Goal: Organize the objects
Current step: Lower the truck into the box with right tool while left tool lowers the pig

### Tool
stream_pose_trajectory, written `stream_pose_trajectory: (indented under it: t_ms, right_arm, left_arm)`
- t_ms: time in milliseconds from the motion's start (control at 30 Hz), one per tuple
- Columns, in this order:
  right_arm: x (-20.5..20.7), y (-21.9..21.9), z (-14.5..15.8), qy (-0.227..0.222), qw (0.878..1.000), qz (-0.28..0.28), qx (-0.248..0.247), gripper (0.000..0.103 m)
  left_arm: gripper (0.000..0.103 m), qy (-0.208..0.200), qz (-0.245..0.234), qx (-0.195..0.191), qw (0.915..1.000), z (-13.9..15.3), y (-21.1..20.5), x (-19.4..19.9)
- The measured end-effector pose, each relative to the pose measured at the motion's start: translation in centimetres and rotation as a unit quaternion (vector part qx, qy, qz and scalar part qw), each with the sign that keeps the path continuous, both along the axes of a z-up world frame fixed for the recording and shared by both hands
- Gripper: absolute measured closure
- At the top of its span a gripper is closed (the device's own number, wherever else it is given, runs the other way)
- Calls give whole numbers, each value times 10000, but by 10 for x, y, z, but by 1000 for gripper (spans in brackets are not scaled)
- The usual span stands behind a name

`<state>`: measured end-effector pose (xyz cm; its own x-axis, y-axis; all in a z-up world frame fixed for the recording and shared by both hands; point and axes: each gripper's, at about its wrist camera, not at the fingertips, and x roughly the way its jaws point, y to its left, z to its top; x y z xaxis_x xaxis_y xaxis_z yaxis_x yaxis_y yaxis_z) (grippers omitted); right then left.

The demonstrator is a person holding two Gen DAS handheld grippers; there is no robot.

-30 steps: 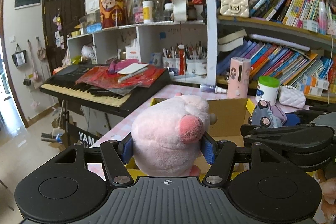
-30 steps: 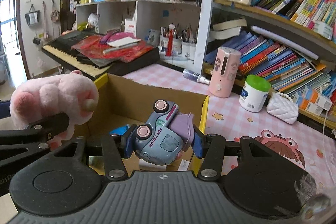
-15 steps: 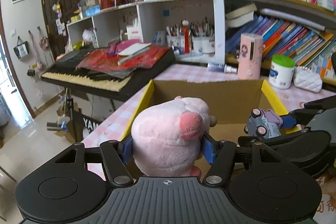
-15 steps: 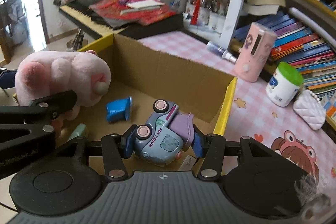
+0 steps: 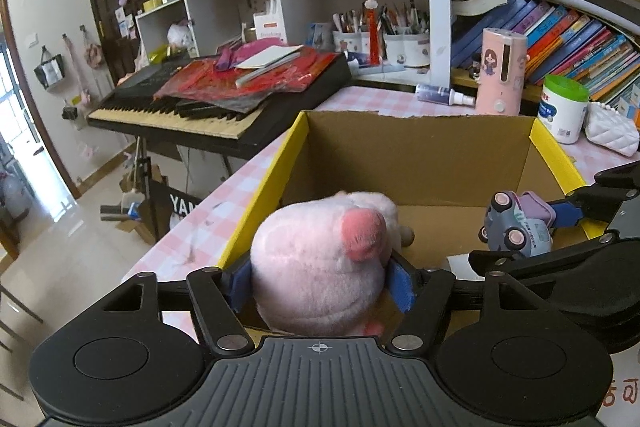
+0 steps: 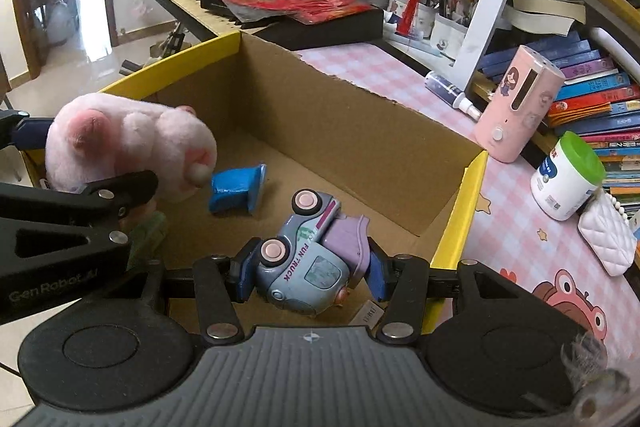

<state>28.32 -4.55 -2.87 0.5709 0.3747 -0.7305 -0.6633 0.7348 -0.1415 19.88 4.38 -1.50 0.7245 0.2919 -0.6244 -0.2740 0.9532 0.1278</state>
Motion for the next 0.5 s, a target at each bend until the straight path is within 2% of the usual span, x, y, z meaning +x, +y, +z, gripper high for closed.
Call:
stream_pose_trajectory:
  t_ms: [233, 300, 400, 467, 500]
  right_arm:
    - [1, 3, -1, 26, 10000, -35, -5, 52]
    - [1, 2, 1, 22, 9999, -121, 46, 46]
    - [0, -3, 8, -32, 9994, -289, 189, 43]
    - [-2, -7, 14, -108, 9987, -408, 300, 43]
    - [-4, -10, 18, -163, 9980, -475, 377, 41]
  left_arm:
    - [31, -100, -15, -39, 9999, 3, 2, -3]
    - [30, -158, -7, -108, 9998, 6, 4, -5]
    - [24, -305, -7, -162, 9994, 11, 4, -9]
    - [16, -433, 40, -102, 9990, 16, 3, -13]
    - [15, -510, 17, -81, 9987, 19, 3, -16]
